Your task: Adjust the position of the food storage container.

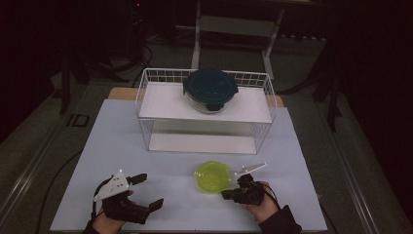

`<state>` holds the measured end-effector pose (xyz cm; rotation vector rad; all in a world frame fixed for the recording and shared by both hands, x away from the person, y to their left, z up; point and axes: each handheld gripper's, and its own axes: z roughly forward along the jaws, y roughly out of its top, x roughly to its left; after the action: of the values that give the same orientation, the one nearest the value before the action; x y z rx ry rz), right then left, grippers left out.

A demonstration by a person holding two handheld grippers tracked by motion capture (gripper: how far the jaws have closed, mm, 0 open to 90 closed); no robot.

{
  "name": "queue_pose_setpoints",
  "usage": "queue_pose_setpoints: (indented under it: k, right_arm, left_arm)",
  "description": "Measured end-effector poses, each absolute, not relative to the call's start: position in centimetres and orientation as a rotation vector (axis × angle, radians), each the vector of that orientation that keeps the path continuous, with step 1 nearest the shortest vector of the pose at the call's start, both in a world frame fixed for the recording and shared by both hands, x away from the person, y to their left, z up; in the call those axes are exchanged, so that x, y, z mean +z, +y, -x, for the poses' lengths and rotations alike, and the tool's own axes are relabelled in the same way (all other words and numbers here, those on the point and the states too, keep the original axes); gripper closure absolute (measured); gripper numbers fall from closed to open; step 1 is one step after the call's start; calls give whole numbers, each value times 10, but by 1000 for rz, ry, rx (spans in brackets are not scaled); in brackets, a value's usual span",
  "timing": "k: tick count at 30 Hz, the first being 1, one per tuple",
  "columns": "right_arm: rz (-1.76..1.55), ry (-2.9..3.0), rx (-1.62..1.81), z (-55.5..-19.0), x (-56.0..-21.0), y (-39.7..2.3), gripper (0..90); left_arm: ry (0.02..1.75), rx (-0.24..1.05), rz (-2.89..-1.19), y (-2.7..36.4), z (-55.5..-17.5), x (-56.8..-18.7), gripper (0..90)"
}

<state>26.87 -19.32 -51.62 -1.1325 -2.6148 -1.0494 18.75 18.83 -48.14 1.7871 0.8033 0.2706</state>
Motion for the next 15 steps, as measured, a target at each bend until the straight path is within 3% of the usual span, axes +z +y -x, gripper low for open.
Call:
queue_pose_setpoints:
  k: [7,15]
  right_arm:
    - [1263,-2612,-1047,-285,-518,-207,900]
    - [1237,-2595,-1043,-291,-521,-191,900]
  left_arm:
    - [804,268,-1789,188,-188,-482,0]
    - [802,261,-1791,187,-188,-483,0]
